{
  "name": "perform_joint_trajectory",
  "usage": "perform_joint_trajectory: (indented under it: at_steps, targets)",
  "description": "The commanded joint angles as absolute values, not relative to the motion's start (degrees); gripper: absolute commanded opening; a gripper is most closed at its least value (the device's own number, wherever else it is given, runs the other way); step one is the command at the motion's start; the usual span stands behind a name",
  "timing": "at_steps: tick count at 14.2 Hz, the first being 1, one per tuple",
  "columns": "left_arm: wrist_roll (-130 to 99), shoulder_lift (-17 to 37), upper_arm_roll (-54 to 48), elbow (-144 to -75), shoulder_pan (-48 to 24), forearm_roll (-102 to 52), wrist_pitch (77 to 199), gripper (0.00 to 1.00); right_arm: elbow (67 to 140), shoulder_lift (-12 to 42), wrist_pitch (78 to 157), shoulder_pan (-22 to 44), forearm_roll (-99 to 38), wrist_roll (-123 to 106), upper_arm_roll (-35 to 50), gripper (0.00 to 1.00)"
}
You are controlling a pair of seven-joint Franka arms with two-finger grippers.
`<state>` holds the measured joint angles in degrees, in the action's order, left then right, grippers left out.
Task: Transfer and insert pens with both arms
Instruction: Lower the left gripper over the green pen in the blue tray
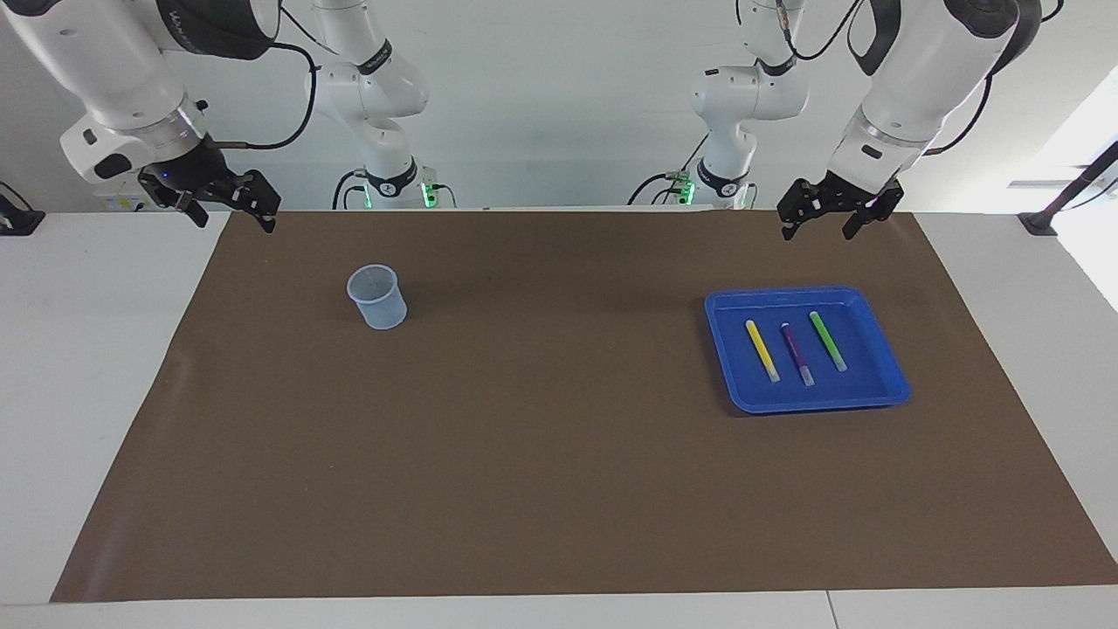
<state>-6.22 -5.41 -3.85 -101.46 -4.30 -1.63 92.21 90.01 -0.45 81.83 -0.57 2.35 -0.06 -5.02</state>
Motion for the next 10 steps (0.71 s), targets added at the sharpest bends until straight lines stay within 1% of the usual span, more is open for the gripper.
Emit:
perform_joint_trajectory:
  at_steps: [1,3,5,7,10]
  targets:
    - [-1.95,-7.65,-3.60,-108.70,-0.63,-1.14,97.11,1.00,90.53,-1.14,81.30,-0.97,1.14,-0.09,-5.01,1.00]
    - [1.48,-7.47,-3.69,-112.92,3.58,-1.14,101.49,1.00,90.53,-1.14,81.21,-0.97,1.14,0.09,-5.01,1.00]
    - [3.51,-6.86,-3.60,-116.96,5.53,-1.14,106.15,1.00,90.53,-1.14,81.30,-0.97,1.14,0.09,-5.01,1.00]
    - [4.92,-4.84,-3.60,-121.00,7.90,-1.14,112.90,1.00,90.53,-1.14,81.30,-0.97,1.14,0.09,-5.01,1.00]
    - [9.83,-1.95,-3.60,-126.38,9.05,-1.14,121.53,1.00,90.53,-1.14,81.21,-0.97,1.14,-0.09,-5.01,1.00]
